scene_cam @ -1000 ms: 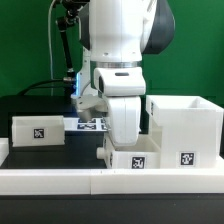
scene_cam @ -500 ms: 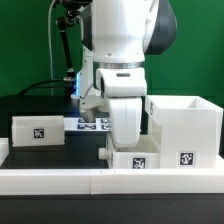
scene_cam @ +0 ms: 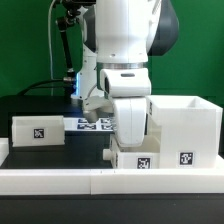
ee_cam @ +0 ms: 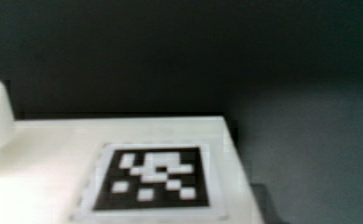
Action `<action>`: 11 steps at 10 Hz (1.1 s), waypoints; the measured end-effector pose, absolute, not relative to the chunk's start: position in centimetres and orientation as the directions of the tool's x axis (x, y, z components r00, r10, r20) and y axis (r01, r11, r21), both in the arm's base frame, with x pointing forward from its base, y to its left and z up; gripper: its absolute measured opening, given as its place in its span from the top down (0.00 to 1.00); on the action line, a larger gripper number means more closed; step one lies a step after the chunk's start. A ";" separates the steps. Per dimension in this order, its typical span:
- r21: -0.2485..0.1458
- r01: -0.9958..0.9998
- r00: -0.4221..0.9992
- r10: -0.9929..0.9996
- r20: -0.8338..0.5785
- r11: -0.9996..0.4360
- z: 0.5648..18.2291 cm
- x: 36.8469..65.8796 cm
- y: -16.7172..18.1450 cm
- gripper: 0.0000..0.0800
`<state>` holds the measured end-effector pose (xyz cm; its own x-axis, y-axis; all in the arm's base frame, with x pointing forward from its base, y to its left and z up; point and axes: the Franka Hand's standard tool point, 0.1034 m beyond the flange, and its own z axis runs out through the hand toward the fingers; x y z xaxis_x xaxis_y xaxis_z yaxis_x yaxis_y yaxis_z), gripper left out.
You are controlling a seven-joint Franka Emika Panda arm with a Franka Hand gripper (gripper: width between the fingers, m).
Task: Assemble drawer
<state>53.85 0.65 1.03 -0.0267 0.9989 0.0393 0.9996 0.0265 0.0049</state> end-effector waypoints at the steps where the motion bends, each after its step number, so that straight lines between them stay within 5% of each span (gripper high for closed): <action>1: 0.005 1.000 -0.027 0.999 0.040 0.027 1.0 53.9 0.7 0.95; 4: 0.017 0.999 -0.034 0.998 0.043 0.034 1.0 54.0 1.2 0.95; 7: 0.017 1.000 -0.017 0.999 0.033 0.016 2.9 54.3 0.8 0.48; 8: 0.022 1.000 -0.014 0.999 0.031 0.013 3.5 54.6 0.9 0.48; 9: 0.022 1.000 -0.010 1.000 0.027 0.009 4.1 54.8 1.0 0.27; 11: 0.016 1.000 -0.009 1.000 0.020 0.009 5.2 55.2 0.6 0.20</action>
Offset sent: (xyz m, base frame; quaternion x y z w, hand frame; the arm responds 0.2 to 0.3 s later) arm 0.0000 0.0000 0.0000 0.0000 0.0000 0.0000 1.0000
